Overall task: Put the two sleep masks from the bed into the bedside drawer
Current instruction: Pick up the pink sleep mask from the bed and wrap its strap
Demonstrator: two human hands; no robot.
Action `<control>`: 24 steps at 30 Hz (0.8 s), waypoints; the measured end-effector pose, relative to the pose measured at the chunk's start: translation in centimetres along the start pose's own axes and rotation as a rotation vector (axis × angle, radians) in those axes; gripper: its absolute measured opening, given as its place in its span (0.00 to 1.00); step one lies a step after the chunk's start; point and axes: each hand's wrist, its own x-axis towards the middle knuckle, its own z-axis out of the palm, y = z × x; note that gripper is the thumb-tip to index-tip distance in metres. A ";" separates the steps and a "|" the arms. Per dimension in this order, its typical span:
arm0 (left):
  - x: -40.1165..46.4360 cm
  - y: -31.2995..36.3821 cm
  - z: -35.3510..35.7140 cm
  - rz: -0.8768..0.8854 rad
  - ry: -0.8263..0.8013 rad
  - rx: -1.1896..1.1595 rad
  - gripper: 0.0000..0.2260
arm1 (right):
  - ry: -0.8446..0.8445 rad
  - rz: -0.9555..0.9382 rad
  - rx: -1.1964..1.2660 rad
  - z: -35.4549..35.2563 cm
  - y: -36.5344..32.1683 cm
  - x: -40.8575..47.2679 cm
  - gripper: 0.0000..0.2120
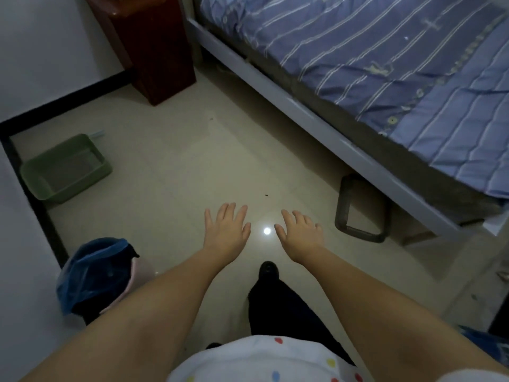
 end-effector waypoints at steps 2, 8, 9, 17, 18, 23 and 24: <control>4.0 0.7 -1.6 -0.016 -0.013 -0.004 0.23 | -0.018 -0.016 -0.015 -2.8 0.7 3.8 0.27; 16.1 0.7 -6.6 -0.083 0.001 -0.047 0.23 | -0.022 -0.040 -0.022 -10.9 -0.1 15.8 0.26; 18.1 0.1 -7.4 -0.096 0.005 -0.052 0.23 | -0.027 -0.056 -0.024 -12.0 -0.8 17.8 0.26; 36.6 -8.0 -13.8 -0.137 0.029 -0.059 0.24 | 0.038 -0.087 -0.014 -20.5 -8.2 35.8 0.24; 38.7 -9.0 -15.0 -0.126 0.022 -0.057 0.24 | 0.031 -0.073 -0.007 -21.6 -9.2 37.7 0.25; 49.8 -13.6 -20.7 -0.102 0.033 -0.039 0.22 | 0.085 -0.027 0.025 -27.6 -13.6 47.2 0.26; 51.9 -14.2 -21.5 -0.102 0.037 -0.044 0.22 | 0.090 -0.017 0.039 -28.6 -14.1 49.0 0.26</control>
